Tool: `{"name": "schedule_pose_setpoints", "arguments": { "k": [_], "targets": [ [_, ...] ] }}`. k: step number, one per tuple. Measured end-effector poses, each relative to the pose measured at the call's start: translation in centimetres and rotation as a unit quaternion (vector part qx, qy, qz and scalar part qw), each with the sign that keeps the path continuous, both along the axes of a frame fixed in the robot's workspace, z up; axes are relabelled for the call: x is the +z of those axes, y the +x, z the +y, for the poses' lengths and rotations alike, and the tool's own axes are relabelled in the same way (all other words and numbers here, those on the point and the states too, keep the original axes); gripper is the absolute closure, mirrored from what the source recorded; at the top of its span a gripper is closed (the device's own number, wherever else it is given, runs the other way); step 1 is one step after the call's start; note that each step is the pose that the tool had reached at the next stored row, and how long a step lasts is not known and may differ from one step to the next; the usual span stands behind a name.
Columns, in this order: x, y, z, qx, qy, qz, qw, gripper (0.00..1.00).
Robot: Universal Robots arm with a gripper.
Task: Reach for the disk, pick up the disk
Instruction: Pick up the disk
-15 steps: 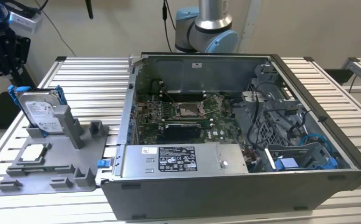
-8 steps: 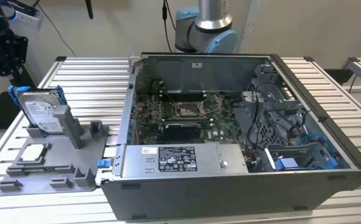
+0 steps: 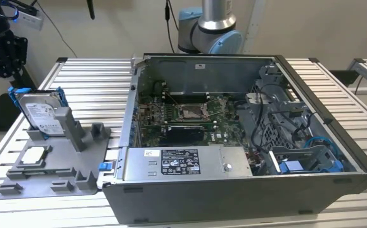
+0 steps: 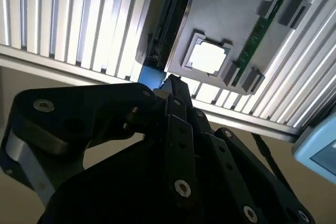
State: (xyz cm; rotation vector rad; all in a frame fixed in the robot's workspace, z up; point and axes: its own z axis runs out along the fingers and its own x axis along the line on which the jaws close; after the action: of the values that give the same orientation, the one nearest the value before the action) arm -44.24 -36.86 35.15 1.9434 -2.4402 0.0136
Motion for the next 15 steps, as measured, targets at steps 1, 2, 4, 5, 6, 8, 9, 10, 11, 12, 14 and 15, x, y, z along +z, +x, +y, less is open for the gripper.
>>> {"name": "schedule_pose_setpoints", "arguments": {
  "k": [1,2,4,5,6,8,9,10,11,12,14,15],
  "targets": [
    [0.0,0.0,0.0,0.0,0.0,0.0,1.0,0.0],
    [-0.03,0.0,0.03,0.0,0.0001,-0.0001,1.0,0.0],
    [-0.13,0.0,0.2,0.001,0.0,-0.0001,1.0,0.0],
    [-0.24,0.0,0.32,0.002,0.0,-0.0001,1.0,0.0],
    [-0.36,0.0,0.42,0.004,0.0001,-0.0001,1.0,0.0],
    [-0.57,-0.1,0.49,0.01,0.0003,-0.0006,0.9999,0.0],
    [-0.69,-0.1,0.5,0.014,0.0007,-0.0011,0.9999,0.0],
    [-0.81,-0.2,0.5,0.02,0.0012,-0.0016,0.9998,0.0],
    [-0.93,-0.2,0.5,0.027,0.0015,-0.0017,0.9996,0.0],
    [-1.03,-0.2,0.5,0.036,0.0018,-0.0018,0.9994,0.0],
    [-1.31,-0.2,0.51,0.048,0.0019,-0.0018,0.9988,0.0],
    [-1.46,-0.2,0.51,0.053,0.0019,-0.0018,0.9986,0.0]
  ]
}}
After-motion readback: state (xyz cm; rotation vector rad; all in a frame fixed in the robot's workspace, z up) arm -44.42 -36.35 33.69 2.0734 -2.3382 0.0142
